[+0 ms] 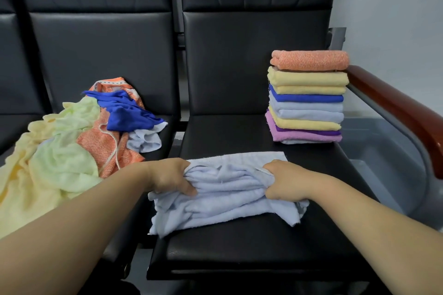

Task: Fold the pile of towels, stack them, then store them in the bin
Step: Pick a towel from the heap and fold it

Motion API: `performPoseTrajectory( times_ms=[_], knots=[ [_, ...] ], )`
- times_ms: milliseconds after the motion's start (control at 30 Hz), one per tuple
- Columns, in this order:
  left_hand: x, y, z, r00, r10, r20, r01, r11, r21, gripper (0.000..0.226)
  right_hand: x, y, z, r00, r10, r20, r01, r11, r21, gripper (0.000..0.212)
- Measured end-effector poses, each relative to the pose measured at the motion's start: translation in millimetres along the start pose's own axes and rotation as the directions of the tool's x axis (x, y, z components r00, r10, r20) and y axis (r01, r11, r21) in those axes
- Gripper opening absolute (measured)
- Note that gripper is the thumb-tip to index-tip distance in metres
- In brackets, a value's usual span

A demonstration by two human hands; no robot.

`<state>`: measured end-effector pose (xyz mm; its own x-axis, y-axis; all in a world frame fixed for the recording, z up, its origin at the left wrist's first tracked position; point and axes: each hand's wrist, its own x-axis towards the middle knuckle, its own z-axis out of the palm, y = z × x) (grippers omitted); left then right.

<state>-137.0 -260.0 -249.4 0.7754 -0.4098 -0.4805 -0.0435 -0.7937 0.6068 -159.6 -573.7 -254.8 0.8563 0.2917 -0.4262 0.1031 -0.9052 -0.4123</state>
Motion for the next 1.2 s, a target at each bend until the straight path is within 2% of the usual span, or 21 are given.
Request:
performPoseTrajectory(
  times_ms=[133,200,267,333,400,500,667,767,900,1033,1133,1200],
  knots=[
    [-7,4,4,0.989,-0.033,0.141,0.031,0.999,0.019,0.018,-9,-1,1,0.995,0.057,0.087,-0.058,0.998,0.005,0.019],
    [-11,5,5,0.989,-0.017,0.149,0.020,1.000,-0.017,0.015,-17,-1,-2,0.985,0.093,0.144,-0.100,0.994,0.039,0.022],
    [-12,2,4,0.997,-0.012,0.077,0.018,0.997,-0.077,0.040,-24,2,-9,0.980,0.108,0.169,-0.130,0.983,0.128,0.028],
    [-10,-3,1,1.000,-0.018,-0.001,0.017,0.993,-0.120,0.050,-26,7,-15,0.982,0.104,0.157,-0.136,0.969,0.208,0.042],
    [-4,-9,-1,0.996,-0.025,-0.090,0.016,0.995,-0.098,0.046,-25,12,-21,0.989,0.094,0.114,-0.121,0.957,0.262,0.047],
    [6,-11,-3,0.968,-0.057,-0.244,0.073,0.996,0.054,0.037,-19,17,-24,0.987,0.143,0.071,-0.159,0.919,0.362,0.044],
    [16,-11,-3,0.936,-0.049,-0.349,0.108,0.982,0.153,0.028,-1,21,-19,0.954,0.299,-0.011,-0.265,0.860,0.436,0.063],
    [21,-12,-5,0.931,-0.021,-0.365,0.118,0.962,0.247,0.019,7,19,-21,0.933,0.356,-0.048,-0.305,0.855,0.420,0.051],
    [28,-11,-6,0.938,0.020,-0.347,0.101,0.939,0.329,0.014,18,18,-23,0.942,0.333,-0.039,-0.300,0.889,0.345,0.038],
    [34,-8,-10,0.934,0.047,-0.355,0.087,0.933,0.350,0.019,21,16,-30,0.950,0.306,-0.060,-0.266,0.896,0.355,0.007],
    [38,-11,-13,0.920,0.034,-0.391,0.107,0.936,0.334,0.019,28,17,-33,0.945,0.313,-0.092,-0.251,0.878,0.407,0.006],
    [41,-14,-13,0.918,0.020,-0.397,0.123,0.936,0.330,0.018,31,17,-34,0.942,0.331,-0.053,-0.284,0.873,0.396,0.015]
  ],
)
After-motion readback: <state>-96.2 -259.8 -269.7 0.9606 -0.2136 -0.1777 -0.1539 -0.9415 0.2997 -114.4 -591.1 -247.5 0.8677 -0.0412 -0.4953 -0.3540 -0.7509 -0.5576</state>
